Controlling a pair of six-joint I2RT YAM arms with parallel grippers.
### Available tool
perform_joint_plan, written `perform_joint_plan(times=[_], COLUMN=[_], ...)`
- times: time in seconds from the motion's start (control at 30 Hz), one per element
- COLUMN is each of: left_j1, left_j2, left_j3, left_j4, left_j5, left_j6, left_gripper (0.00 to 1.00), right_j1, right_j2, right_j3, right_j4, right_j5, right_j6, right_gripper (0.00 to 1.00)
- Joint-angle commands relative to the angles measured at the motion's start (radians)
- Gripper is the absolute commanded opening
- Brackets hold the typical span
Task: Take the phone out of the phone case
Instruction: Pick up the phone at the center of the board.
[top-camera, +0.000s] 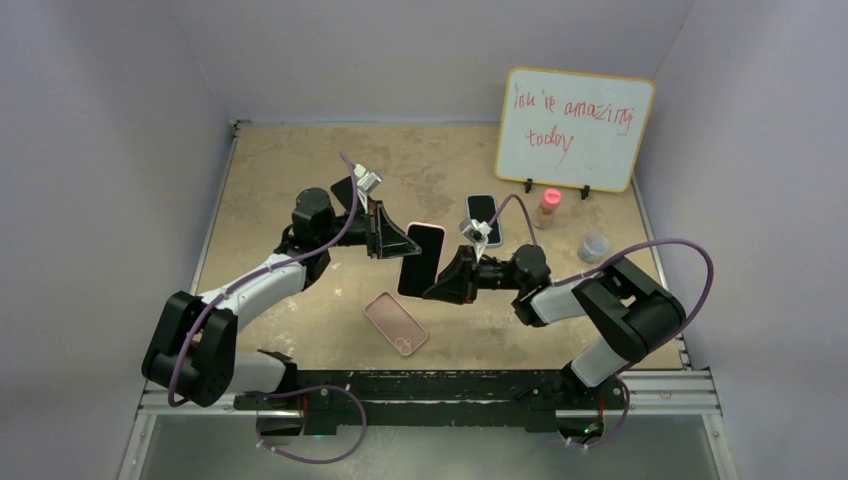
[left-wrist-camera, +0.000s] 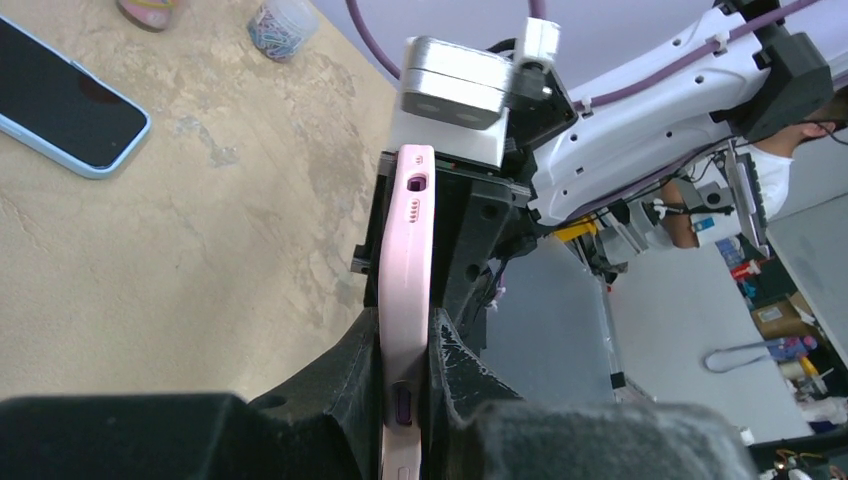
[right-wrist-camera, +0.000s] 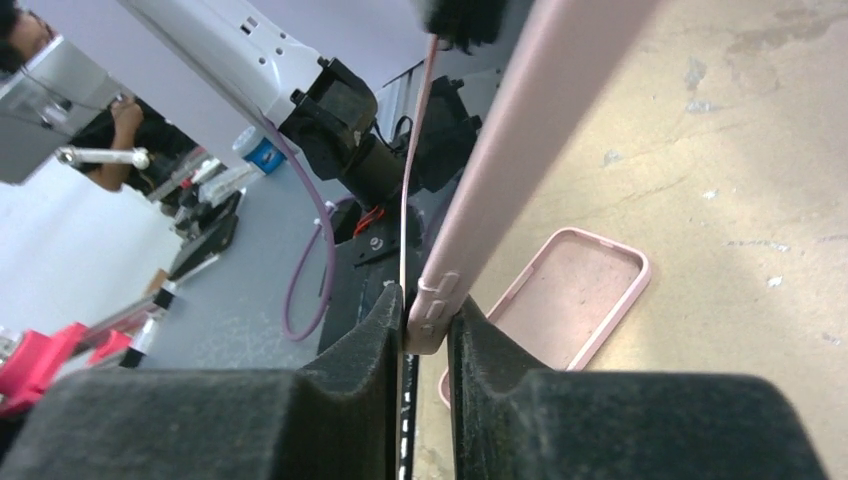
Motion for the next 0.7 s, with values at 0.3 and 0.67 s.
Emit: perform_joint_plan(times=[0.3, 0.67], left_j1=[0.001, 0.001], left_j2=[0.003, -0.038], left_j3=[0.12, -0.107], left_j4=[-0.391, -0.012], left_j5=[-0.445, -0.305], left_j6=[0.242, 0.075], left_gripper=[0.5, 0.62], right_j1=[-0.005, -0.014], right_j2=[-0.036, -0.009], right_j3=[0.063, 0.046], right_j4=[-0.054, 0.17], right_j5=[0.026, -0.013], right_j6=[-0.113, 0.049], right_gripper=[0.0, 0.0])
